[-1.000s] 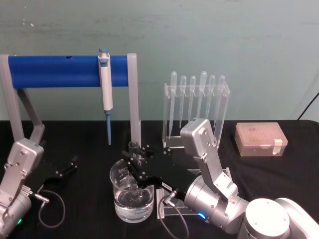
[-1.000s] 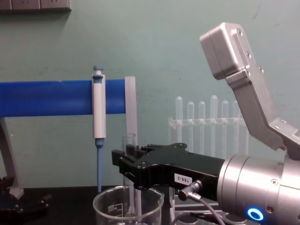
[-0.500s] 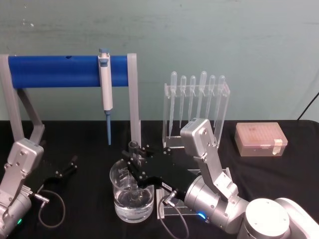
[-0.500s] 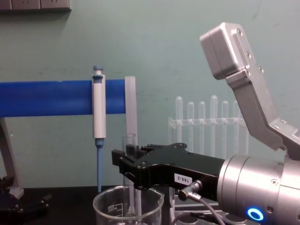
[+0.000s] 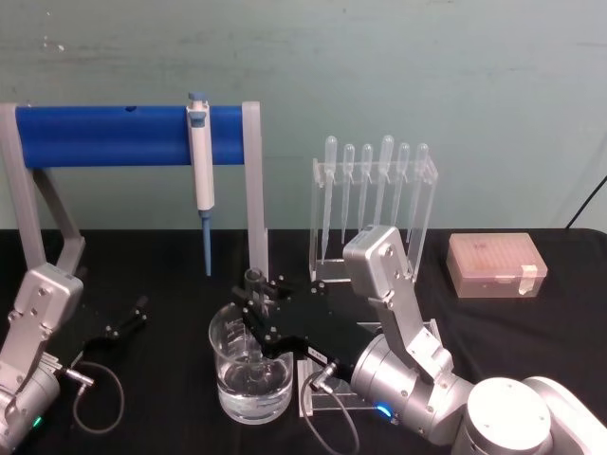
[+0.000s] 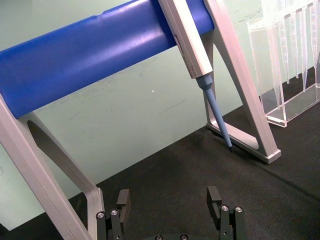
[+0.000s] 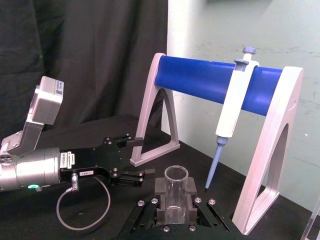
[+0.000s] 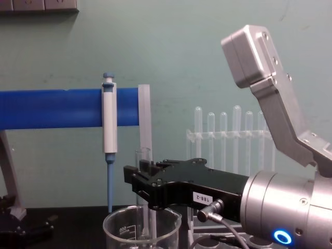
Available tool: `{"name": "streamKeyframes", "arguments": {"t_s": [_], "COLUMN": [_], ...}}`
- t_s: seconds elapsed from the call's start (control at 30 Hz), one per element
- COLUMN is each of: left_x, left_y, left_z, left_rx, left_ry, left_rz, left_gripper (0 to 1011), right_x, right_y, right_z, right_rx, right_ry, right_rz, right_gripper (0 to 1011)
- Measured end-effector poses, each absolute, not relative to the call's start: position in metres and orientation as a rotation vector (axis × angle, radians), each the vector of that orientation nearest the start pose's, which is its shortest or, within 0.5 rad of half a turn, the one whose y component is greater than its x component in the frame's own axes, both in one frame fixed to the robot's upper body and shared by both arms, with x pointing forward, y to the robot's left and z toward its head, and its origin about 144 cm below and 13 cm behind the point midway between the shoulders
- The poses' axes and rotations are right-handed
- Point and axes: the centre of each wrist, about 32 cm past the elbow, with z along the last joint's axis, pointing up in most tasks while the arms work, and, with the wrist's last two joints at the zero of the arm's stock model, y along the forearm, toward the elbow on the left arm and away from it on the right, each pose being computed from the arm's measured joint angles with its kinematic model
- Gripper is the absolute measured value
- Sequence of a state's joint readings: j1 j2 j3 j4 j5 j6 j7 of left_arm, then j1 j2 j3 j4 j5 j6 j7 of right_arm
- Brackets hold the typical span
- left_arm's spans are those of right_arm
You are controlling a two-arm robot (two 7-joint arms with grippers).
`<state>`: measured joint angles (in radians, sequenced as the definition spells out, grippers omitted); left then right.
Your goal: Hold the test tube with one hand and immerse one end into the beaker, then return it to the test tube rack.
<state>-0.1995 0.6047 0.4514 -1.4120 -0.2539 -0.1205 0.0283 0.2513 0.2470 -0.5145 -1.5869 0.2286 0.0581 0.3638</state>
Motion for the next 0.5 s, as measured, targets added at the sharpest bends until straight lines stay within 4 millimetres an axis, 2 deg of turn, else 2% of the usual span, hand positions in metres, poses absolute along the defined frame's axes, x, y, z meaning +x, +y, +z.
{"name": "streamKeyframes", "arguments": {"t_s": [0.5], "left_x": [0.4886], "left_y": [0.3097], "left_z": [1.1398], "left_rx": [0.304], "left_ry": [-0.285], "left_rz": [1.248], "left_gripper": [1000], "right_x": [0.4889], "right_y": [-0.1422], "right_z": [1.1974], "right_rx": [-0.028], "right_ry": [-0.122], "right_rz": [-0.710], "right_gripper": [225]}}
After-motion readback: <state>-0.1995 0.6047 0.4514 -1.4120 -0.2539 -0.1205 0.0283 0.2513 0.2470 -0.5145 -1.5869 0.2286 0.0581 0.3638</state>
